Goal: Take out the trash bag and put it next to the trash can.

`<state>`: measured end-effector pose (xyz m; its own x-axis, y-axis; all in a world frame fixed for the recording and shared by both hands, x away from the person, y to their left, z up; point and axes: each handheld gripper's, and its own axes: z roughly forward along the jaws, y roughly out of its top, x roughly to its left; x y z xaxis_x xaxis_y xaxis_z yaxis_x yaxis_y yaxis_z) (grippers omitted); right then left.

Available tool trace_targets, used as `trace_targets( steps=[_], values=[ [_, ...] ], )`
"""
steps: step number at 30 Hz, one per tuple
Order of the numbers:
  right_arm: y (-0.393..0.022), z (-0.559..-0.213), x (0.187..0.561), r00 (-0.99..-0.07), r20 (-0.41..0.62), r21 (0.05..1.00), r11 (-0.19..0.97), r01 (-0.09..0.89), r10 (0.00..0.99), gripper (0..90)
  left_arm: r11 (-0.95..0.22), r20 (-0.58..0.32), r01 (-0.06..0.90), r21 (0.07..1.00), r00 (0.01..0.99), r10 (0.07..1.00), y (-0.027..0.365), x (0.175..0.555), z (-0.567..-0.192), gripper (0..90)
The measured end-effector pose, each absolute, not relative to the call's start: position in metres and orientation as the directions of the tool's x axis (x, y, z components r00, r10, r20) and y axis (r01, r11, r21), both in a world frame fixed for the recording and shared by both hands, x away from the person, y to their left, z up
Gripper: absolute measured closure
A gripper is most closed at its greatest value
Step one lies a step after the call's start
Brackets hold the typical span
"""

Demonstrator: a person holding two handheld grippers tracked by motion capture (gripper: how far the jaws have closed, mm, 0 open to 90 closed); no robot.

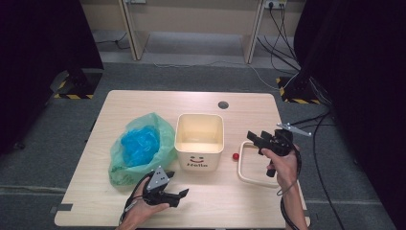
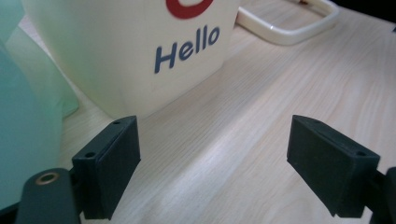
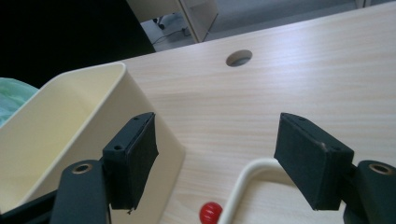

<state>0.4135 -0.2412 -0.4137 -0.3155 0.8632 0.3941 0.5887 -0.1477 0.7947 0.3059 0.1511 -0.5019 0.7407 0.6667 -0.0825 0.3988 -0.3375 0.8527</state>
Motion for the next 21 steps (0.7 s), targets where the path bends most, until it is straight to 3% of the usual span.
trace_targets(
  steps=[21],
  values=[
    [-0.269, -0.458, 0.397, -0.249, 0.381, 0.752, -0.142, 0.644, 0.89, 23.5, -0.494, -0.008, 0.434, 0.753, 0.757, 0.653, 0.151, 0.31, -0.522, 17.0]
  ],
)
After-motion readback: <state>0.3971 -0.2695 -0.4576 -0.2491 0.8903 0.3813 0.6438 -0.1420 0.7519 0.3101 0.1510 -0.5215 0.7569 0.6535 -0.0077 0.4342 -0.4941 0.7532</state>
